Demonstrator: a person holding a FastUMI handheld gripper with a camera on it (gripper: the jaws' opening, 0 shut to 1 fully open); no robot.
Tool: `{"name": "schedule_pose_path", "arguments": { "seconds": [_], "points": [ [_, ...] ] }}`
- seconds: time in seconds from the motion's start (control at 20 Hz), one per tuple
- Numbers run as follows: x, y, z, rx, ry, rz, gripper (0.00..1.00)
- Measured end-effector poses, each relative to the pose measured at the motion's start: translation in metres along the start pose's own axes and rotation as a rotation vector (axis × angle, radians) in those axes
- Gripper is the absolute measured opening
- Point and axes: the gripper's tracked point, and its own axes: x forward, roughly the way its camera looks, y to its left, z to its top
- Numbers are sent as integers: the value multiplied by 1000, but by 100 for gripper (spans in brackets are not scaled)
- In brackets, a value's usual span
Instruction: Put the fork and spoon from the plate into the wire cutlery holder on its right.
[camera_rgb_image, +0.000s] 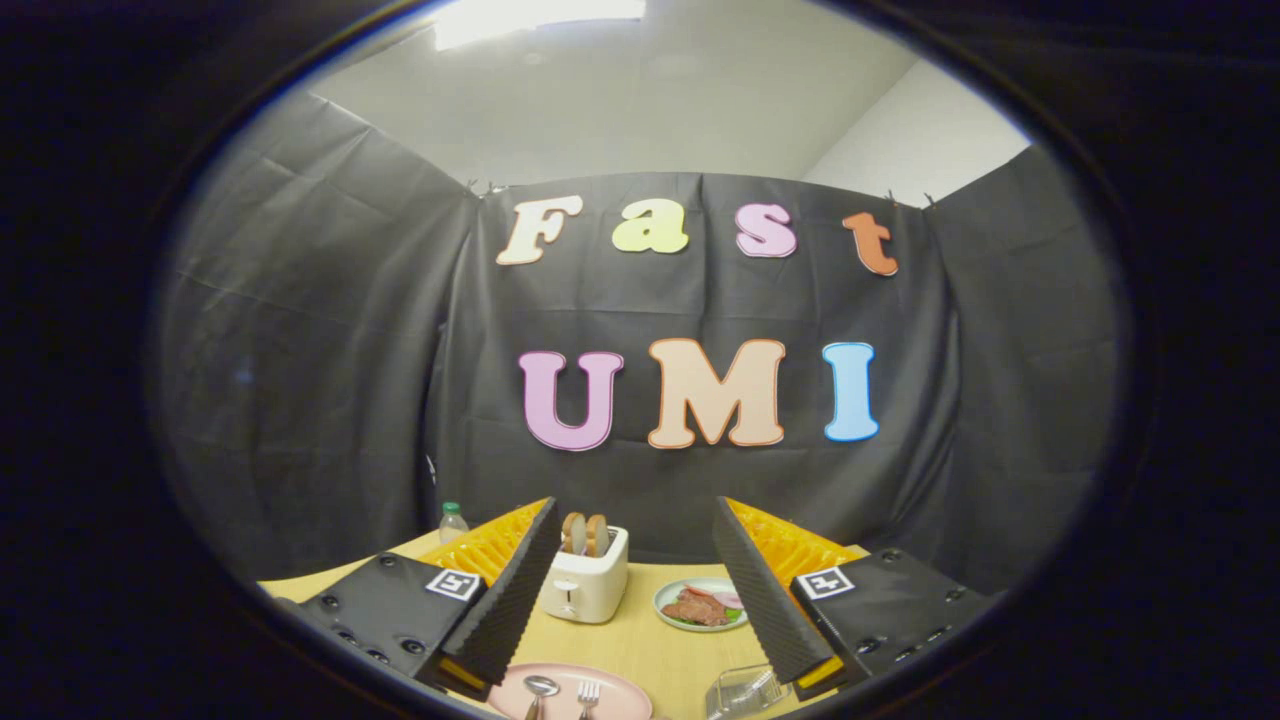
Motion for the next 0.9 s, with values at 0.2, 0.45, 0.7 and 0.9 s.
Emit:
{"name": "schedule_pose_path", "arguments": {
  "seconds": [0.2,0.45,0.7,0.9],
  "points": [
    [0,3,-2,-4,6,12,98],
    [3,8,-28,29,83,35,98],
    [0,15,-66,27,185,57,98],
    [-4,25,-98,-4,257,92,98]
  ]
}}
